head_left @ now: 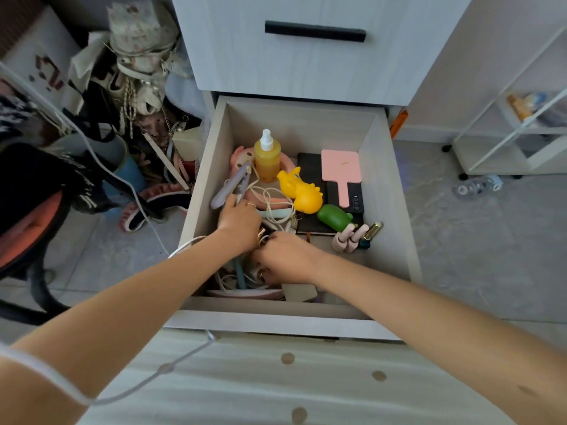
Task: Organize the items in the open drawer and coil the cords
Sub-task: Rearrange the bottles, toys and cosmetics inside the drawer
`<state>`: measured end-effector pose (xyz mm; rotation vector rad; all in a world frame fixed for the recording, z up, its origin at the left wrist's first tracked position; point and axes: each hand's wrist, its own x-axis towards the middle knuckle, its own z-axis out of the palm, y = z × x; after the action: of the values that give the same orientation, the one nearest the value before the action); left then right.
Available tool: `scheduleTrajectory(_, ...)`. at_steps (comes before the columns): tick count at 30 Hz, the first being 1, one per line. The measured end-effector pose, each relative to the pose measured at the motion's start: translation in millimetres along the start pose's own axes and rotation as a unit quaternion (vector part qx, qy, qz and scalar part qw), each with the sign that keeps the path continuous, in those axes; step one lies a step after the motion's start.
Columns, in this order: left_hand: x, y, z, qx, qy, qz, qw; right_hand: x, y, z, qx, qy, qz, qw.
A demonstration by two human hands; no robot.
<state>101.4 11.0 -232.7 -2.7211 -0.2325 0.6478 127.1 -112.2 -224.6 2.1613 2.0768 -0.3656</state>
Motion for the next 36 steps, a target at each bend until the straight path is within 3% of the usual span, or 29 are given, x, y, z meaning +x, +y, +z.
scheduleTrajectory(2, -5, -3, 3, -0.064, 0.038, 0.005, 0.997, -15, 2, -12, 0.04, 0.008, 0.045, 0.998)
scheduleTrajectory(4, -12, -3, 5, -0.162, 0.077, -0.005, 0.984, -34, 6, -17, 0.153, -0.001, 0.109, 0.982)
scheduleTrajectory(7, -27, -5, -3, -0.321, 0.118, -0.057, 0.938, -62, 17, -20, 0.359, 0.015, 0.198, 0.912)
scheduleTrajectory(11, -49, -9, -25, -0.488, 0.185, -0.074, 0.85, -85, 17, -34, 0.579, 0.135, 0.281, 0.753)
scheduleTrajectory(15, -84, 6, -48, -0.663, 0.224, 0.003, 0.715, -98, 5, -41, 0.661, 0.241, 0.315, 0.637)
scheduleTrajectory(18, -106, 32, -56, -0.758, 0.196, 0.061, 0.619, -102, -12, -47, 0.761, 0.316, 0.294, 0.484)
scheduleTrajectory(19, -110, 41, -56, -0.779, 0.189, 0.07, 0.594, -105, -17, -47, 0.777, 0.342, 0.276, 0.45)
scheduleTrajectory(21, -116, 52, -57, -0.804, 0.187, 0.079, 0.559, -109, -25, -43, 0.759, 0.391, 0.272, 0.443)
scheduleTrajectory(24, -124, 58, -58, -0.814, 0.19, 0.082, 0.542, -114, -37, -36, 0.714, 0.443, 0.285, 0.462)
scheduleTrajectory(29, -131, 57, -59, -0.79, 0.176, 0.095, 0.579, -118, -46, -45, 0.694, 0.454, 0.294, 0.475)
scheduleTrajectory(36, -137, 55, -61, -0.794, 0.138, 0.103, 0.583, -111, -47, -53, 0.67, 0.479, 0.288, 0.488)
